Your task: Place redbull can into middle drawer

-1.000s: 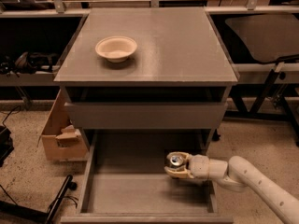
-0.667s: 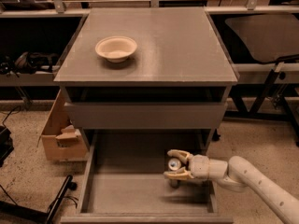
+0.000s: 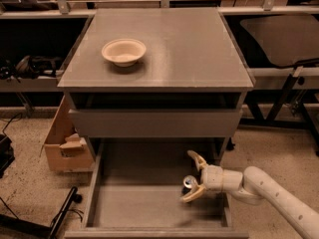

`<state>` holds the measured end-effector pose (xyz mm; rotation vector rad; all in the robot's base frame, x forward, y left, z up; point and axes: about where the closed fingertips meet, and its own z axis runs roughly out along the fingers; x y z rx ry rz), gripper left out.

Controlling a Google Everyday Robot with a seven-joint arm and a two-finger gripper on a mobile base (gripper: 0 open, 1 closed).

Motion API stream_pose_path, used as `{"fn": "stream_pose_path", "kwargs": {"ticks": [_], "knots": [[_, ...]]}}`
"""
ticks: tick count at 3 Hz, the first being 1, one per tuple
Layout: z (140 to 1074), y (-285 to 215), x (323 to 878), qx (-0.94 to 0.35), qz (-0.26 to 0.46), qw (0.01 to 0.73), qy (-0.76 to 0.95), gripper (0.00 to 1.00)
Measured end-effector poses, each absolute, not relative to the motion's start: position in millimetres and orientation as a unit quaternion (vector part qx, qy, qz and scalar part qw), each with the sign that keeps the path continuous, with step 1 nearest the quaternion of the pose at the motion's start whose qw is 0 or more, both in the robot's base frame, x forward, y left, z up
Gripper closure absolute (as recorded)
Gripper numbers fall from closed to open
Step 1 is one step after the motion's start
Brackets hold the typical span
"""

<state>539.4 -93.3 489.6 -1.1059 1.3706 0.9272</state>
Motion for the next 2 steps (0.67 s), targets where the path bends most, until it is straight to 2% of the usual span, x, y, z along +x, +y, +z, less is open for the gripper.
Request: {"fn": "stream_pose_path", "kwargs": {"ticks": [1, 2], "knots": [[500, -89, 534, -0.481, 0.392, 0.541, 0.568, 0.00], [521, -97, 505, -0.530, 0.371, 0.509, 0.568, 0.00]]}}
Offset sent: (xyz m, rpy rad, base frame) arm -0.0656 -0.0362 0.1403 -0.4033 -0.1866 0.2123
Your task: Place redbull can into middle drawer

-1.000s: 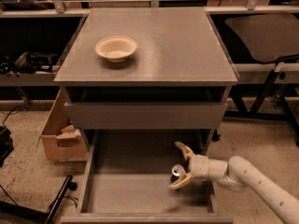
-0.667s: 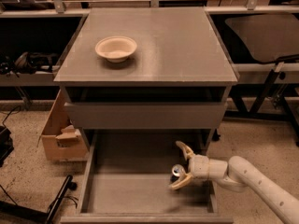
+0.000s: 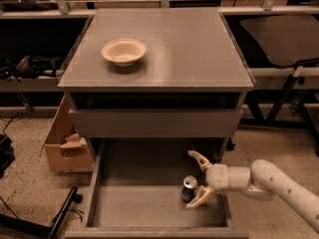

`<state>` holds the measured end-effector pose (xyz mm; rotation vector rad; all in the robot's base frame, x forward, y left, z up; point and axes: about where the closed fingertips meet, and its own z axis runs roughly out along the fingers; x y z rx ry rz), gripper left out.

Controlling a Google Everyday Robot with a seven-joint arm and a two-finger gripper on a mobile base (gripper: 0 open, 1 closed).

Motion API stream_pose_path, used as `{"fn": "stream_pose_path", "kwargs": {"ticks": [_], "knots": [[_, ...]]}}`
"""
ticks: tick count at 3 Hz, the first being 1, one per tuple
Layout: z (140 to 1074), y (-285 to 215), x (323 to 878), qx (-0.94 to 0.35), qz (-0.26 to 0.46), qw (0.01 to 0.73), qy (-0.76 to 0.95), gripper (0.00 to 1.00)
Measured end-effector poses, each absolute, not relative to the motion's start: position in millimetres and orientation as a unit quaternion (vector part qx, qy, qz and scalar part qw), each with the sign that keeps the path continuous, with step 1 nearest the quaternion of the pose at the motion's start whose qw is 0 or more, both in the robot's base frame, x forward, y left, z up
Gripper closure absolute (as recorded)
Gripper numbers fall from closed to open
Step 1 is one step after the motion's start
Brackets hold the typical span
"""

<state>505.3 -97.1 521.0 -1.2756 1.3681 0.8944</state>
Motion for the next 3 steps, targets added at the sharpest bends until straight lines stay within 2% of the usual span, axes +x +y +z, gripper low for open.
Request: {"fn": "stream_pose_path", "kwargs": {"ticks": [2, 3], "knots": [[581, -136, 403, -0.641, 0.290, 0.389, 0.595, 0.00], [624, -144, 376, -0.663, 0.209, 0.368, 0.618, 0.00]]}}
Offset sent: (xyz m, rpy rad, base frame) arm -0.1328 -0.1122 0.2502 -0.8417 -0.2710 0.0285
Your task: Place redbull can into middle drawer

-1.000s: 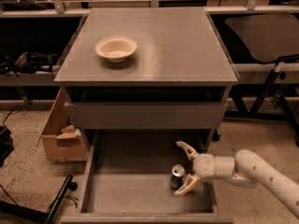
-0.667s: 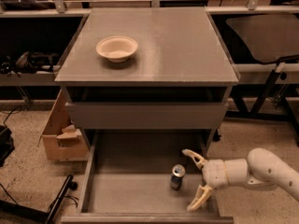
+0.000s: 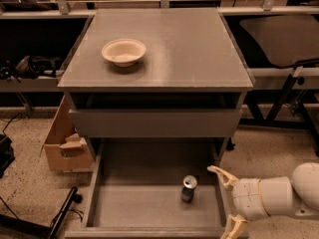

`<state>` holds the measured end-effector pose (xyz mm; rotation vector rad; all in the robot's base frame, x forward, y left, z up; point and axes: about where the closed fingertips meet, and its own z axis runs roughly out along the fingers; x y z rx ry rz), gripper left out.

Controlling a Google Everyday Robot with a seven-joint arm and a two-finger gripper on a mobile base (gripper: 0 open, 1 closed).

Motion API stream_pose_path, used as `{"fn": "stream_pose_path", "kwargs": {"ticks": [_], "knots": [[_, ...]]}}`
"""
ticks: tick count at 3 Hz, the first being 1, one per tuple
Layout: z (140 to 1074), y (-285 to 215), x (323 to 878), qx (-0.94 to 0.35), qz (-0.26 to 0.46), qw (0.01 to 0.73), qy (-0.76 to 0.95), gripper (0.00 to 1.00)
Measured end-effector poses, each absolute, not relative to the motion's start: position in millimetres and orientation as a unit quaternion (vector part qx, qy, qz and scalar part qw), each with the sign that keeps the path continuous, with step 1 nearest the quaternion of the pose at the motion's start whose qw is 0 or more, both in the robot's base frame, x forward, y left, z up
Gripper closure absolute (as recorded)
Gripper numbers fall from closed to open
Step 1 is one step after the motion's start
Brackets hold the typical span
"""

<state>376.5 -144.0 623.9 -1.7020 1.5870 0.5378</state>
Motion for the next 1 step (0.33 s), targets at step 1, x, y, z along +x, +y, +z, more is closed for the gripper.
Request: {"fn": "stream_pose_path", "kwargs": {"ticks": [1], "knots": [[684.2, -150.1, 387.1, -0.672, 0.085, 0.370, 0.636, 0.00]]}}
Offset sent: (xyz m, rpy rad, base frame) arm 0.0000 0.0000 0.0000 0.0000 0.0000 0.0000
